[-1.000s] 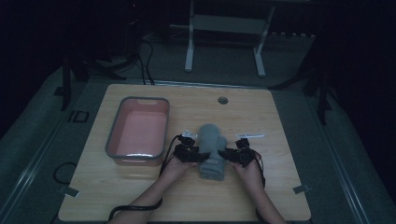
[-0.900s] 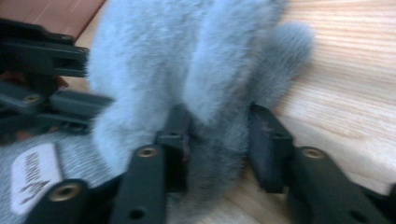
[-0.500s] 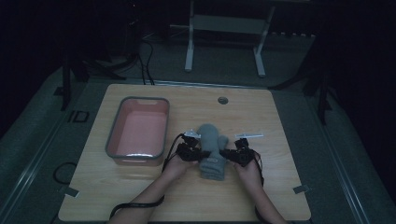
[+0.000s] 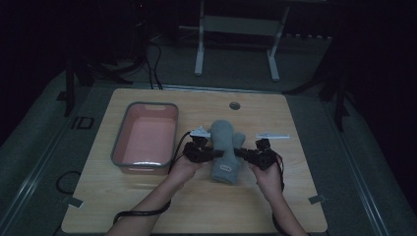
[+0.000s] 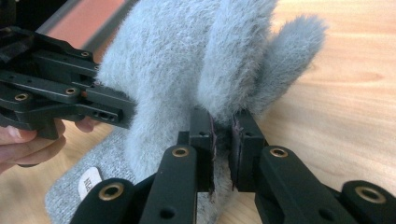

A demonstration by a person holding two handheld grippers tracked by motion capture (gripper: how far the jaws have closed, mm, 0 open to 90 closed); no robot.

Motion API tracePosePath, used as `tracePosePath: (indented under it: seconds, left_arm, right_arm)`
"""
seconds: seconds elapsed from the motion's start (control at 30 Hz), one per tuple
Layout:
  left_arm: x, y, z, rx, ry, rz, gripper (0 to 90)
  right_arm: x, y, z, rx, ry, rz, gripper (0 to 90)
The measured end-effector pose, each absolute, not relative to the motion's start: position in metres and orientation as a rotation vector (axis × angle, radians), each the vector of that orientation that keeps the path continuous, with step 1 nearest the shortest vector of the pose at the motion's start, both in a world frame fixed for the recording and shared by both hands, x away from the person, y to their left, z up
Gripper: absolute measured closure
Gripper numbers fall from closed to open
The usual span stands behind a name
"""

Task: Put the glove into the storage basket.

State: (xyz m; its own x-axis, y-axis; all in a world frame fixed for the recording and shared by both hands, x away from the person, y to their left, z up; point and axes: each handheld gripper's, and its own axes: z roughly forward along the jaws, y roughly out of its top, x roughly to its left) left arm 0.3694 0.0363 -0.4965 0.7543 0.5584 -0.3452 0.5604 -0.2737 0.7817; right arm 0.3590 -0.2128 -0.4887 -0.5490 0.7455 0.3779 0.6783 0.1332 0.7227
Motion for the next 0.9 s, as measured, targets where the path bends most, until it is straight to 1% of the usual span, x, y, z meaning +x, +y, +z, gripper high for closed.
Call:
tracePosePath:
  seconds: [0.2,0.3,0.33,0.6,0.83,0.87,0.9]
  left_arm:
    - [0.372,0.046,-0.476,1.944,0.824,0.022,81.0]
    - [0.372,0.046,-0.476,1.944,0.824,0.022,81.0]
    - [0.375,0.057,-0.463,1.945,0.812,0.038,80.9]
    - [0.382,0.090,-0.438,1.936,0.805,0.074,80.9]
    - [0.385,0.123,-0.420,1.941,0.832,0.108,80.8]
    - [0.385,0.123,-0.420,1.941,0.832,0.108,80.9]
    - [0.385,0.135,-0.416,1.933,0.853,0.114,80.8]
  right_arm:
    - [0.360,-0.206,-0.470,1.415,2.291,1.447,81.4]
    - [0.360,-0.204,-0.468,1.413,2.289,1.450,81.4]
    - [0.363,-0.198,-0.459,1.400,2.290,1.470,81.4]
    - [0.374,-0.170,-0.435,1.343,2.308,1.508,81.4]
    - [0.383,-0.138,-0.419,1.292,2.336,1.553,81.4]
    - [0.385,-0.133,-0.417,1.288,2.340,1.561,81.4]
    - [0.386,-0.127,-0.415,1.283,2.347,1.561,81.4]
